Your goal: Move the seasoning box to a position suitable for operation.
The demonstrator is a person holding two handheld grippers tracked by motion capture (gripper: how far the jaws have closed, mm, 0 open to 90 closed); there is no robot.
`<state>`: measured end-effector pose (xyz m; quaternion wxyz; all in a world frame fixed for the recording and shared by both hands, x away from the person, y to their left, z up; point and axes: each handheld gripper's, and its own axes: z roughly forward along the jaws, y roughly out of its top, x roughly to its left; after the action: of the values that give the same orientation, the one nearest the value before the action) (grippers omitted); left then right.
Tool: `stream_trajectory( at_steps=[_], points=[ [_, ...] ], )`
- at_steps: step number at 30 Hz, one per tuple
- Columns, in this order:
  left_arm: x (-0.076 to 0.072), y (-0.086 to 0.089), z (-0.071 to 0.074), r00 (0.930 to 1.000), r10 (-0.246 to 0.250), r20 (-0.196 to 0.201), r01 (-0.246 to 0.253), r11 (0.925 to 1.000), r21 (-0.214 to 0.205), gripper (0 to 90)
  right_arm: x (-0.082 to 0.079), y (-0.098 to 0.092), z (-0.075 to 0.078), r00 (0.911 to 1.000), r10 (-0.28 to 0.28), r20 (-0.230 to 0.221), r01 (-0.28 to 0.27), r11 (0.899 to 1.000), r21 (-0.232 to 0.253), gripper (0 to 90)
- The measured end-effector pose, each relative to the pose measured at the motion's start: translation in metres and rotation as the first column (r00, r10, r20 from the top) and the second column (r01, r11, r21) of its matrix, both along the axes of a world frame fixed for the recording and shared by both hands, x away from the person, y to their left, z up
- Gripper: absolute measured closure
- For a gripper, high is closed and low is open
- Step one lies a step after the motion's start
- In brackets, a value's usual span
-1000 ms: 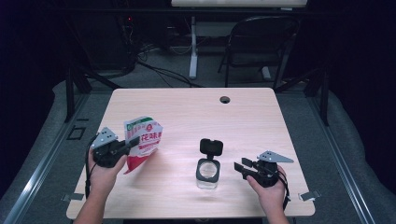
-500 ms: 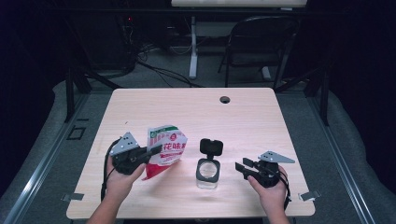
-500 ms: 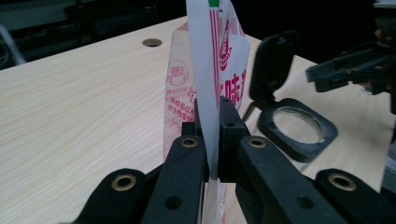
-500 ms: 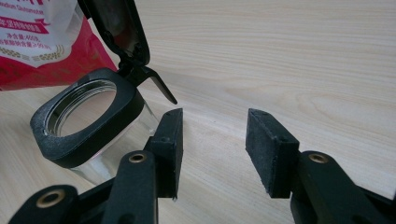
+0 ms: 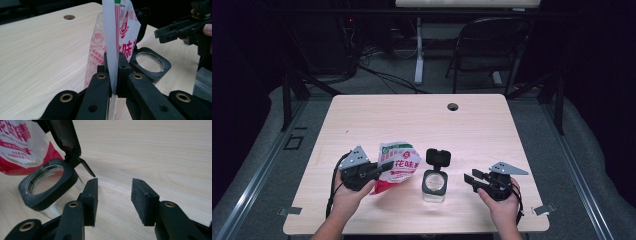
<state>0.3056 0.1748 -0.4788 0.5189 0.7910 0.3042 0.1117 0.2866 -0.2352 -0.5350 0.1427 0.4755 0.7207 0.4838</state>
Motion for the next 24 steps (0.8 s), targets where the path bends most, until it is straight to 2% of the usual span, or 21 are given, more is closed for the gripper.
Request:
stream_trajectory(
  at_steps=[7,12,14,20,24],
  points=[
    [0.0,0.005,-0.007,0.9994,-0.004,-0.033,0.003,0.9999,-0.016,90.0,-0.003,0.003,0.015,0.9989,0.034,0.032,-0.035,0.998,0.049,58.6],
    [-0.004,0.005,-0.009,0.9993,0.001,-0.038,-0.002,0.9999,-0.013,90.0,-0.005,0.008,0.034,0.9961,0.077,0.042,-0.078,0.997,0.024,58.5],
    [-0.005,0.006,-0.01,0.9992,0.003,-0.041,-0.003,0.9999,-0.012,90.0,-0.007,0.013,0.043,0.9933,0.103,0.053,-0.105,0.994,0.036,58.4],
    [-0.01,0.01,-0.016,0.9979,0.018,-0.063,-0.018,0.9998,0.002,90.0,-0.009,0.034,0.064,0.9765,0.204,0.071,-0.203,0.979,-0.009,54.0],
    [-0.014,0.011,-0.02,0.9968,0.023,-0.076,-0.023,0.9997,0.003,90.0,-0.004,0.053,0.069,0.9626,0.262,0.071,-0.262,0.965,-0.004,51.6]
  ],
)
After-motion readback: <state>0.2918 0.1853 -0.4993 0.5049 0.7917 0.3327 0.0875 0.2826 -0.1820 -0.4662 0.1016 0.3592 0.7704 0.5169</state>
